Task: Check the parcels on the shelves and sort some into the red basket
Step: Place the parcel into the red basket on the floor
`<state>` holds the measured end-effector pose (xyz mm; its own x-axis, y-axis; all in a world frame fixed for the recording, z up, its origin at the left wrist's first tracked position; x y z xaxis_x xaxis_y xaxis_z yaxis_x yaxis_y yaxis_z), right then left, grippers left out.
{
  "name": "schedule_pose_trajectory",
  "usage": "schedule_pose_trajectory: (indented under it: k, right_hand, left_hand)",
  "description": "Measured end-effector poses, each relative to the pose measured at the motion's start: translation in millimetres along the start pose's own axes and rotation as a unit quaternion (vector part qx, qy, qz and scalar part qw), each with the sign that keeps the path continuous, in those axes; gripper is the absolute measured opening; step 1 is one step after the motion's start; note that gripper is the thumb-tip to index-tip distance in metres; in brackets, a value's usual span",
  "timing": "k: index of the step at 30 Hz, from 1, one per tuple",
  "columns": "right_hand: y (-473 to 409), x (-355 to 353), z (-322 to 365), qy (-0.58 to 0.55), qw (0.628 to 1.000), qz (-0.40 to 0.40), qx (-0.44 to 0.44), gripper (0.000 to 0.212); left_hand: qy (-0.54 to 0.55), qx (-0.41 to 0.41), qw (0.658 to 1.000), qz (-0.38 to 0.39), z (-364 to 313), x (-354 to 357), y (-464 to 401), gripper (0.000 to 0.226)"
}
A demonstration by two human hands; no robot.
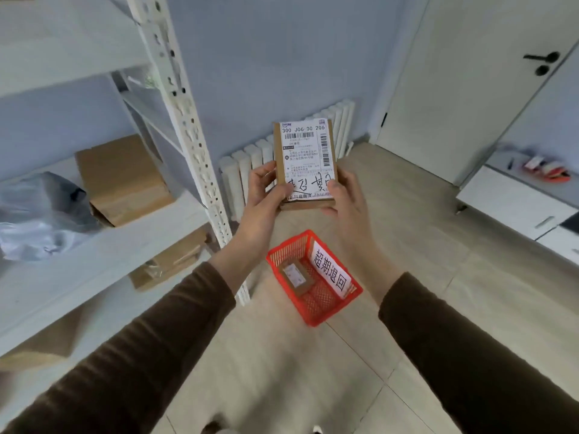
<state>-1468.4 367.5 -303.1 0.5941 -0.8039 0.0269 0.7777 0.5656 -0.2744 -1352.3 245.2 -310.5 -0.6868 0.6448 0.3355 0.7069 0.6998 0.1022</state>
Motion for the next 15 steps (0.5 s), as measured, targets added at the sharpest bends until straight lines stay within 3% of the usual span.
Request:
schedule_pose_trajectory:
  k: [6, 15]
  right_hand:
    - [-20, -51, -84, -0.008, 0.995, 0.0, 0.095, 0.03]
    - [-79, -89, -198, -0.019, 0.976, -0.012, 0.216, 0.014]
  left_hand:
    - [0.009, -0.08, 0.996, -0.023, 82, 32, -39, 0.029]
    - [0.032, -0.191, 0.978, -0.078, 185, 48, -130, 0.025]
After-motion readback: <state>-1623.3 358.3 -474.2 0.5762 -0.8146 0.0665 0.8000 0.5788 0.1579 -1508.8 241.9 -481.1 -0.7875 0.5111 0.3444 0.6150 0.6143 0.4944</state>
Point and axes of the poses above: each hand's wrist, its own y-axis away from the middle knuckle, its own x-axis out of the palm, z = x × y, the point moved 9 cm from there along -y, towards the middle knuckle, and after that the axes turned 9 degrees about -x, right-handed, at the moved point
